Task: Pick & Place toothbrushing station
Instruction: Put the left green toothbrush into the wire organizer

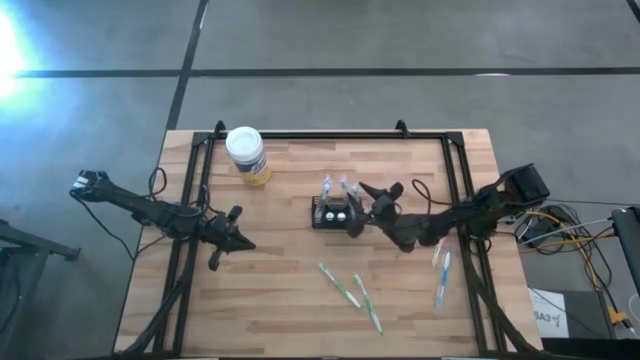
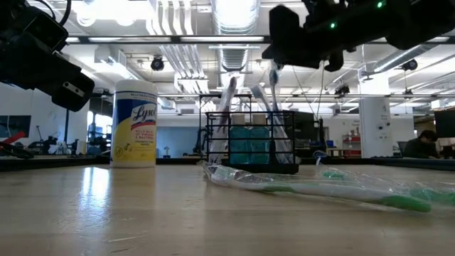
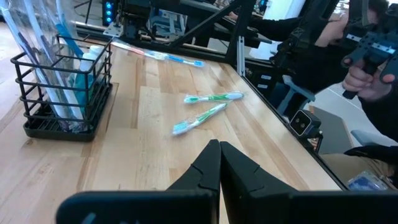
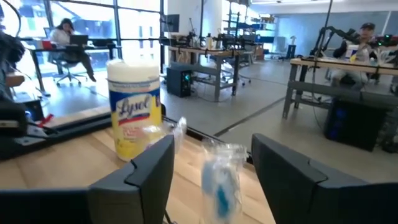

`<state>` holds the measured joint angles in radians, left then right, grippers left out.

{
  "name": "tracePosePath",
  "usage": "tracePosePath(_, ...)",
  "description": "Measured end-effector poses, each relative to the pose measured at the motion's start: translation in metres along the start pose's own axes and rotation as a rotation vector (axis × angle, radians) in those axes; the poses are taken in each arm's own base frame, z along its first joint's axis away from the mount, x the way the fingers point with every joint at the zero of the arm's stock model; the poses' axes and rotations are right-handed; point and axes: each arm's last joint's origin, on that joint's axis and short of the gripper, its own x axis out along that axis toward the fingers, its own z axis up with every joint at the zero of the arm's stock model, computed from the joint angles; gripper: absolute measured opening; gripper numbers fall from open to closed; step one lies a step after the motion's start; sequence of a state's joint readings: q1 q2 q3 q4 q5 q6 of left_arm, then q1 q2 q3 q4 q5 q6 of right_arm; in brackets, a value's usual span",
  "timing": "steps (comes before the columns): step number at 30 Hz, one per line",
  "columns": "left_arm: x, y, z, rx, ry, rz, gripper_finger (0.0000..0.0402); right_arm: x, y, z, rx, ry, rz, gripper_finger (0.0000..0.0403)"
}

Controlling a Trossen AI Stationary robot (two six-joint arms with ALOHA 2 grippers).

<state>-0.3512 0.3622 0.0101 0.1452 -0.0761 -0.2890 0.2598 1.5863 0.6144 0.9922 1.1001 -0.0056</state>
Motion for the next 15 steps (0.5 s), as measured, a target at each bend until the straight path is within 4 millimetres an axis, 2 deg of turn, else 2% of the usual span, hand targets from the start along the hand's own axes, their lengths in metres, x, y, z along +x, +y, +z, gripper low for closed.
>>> tracePosePath(9,0.0,0.0,0.0,0.001,0.001,0.0,0.0005,-0.022,0.002,0.024,-0.008,-0.018,0.067,0.021)
tracePosePath(15,0.0,0.0,0.0,0.001,0.001,0.0,0.0005,-0.039,0.017,0.052,-0.093,0.075,0.135,0.021)
